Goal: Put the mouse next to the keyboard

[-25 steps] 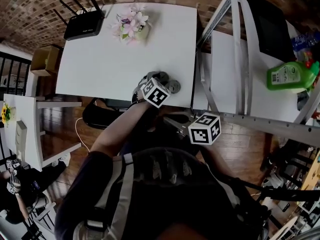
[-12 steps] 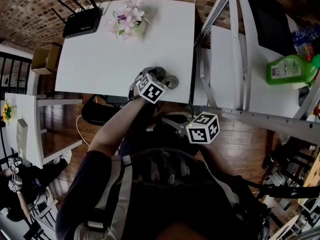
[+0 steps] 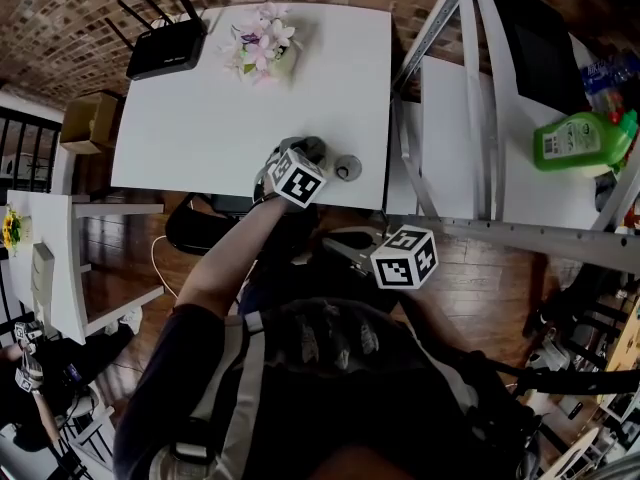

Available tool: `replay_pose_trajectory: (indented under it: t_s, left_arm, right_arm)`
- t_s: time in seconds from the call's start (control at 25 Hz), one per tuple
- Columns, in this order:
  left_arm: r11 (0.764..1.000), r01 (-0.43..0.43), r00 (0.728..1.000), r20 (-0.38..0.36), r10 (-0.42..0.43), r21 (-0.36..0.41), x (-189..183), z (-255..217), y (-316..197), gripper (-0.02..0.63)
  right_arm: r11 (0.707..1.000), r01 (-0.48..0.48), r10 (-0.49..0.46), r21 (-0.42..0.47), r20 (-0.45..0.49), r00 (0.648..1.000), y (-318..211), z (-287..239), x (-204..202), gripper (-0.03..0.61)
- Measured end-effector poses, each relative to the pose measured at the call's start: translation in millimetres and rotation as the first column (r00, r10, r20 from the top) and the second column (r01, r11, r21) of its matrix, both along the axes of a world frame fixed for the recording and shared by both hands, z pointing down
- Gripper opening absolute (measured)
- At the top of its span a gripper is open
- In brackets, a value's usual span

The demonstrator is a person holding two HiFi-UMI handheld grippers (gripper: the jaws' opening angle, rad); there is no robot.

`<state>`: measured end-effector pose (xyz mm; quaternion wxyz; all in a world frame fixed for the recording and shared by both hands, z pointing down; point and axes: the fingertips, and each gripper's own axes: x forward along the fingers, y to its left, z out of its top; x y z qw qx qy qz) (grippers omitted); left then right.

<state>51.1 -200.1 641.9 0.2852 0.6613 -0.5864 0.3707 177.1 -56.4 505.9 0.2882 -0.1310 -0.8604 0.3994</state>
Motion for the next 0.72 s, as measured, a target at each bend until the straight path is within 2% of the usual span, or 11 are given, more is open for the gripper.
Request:
replay_pose_trajectory:
  t_s: [0.4, 0.72]
  left_arm:
    - [1.000, -0.013, 0.999, -0.037, 0.014, 0.016, -15, -1, 8, 0.230]
    - [1.000, -0.017, 0.999, -0.041, 0.017, 0.013, -37, -1, 22, 0.229]
  right_arm:
    - [0.996, 0.007, -0.004, 0.092, -0.034, 0.999, 13, -6, -29, 0.005]
    - [0.996, 0.006, -0.001, 0.094, -0.046, 0.999, 27, -6, -50, 0.005]
